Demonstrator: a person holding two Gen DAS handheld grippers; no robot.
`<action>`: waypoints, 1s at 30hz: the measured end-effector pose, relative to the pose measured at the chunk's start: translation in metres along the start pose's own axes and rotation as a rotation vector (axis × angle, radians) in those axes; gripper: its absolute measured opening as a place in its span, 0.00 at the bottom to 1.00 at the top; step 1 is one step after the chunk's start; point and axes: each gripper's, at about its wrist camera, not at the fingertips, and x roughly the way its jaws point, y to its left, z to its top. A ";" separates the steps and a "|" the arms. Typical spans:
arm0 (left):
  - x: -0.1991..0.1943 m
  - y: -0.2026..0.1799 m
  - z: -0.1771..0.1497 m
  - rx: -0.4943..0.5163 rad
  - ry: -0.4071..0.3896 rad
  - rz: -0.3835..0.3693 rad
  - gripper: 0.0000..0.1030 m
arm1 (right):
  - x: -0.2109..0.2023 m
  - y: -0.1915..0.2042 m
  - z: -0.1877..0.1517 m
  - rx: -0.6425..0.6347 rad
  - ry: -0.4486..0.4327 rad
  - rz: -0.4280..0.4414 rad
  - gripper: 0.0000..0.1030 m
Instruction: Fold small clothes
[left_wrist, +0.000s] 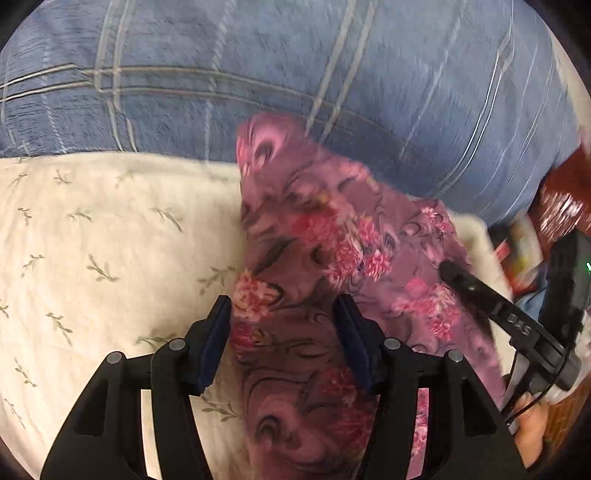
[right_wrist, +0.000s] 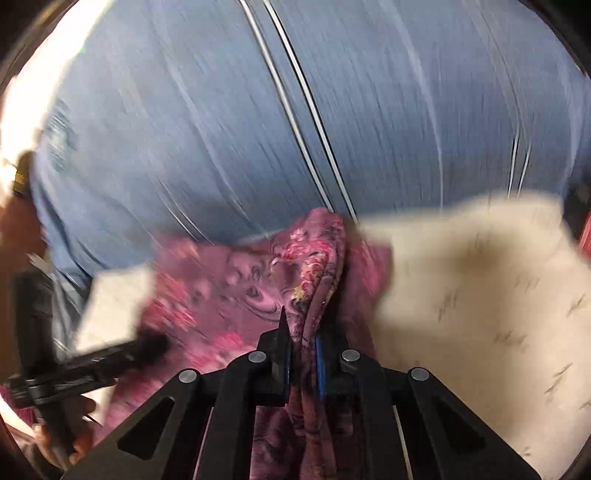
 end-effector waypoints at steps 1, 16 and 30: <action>-0.003 -0.003 -0.001 0.012 -0.014 0.016 0.55 | 0.000 -0.006 -0.004 0.031 -0.014 0.018 0.11; -0.059 -0.048 -0.047 0.112 -0.086 0.145 0.55 | -0.090 -0.039 -0.073 0.205 -0.053 0.281 0.38; -0.078 -0.008 -0.097 -0.003 0.019 0.006 0.65 | -0.119 0.031 -0.078 0.000 -0.172 0.181 0.12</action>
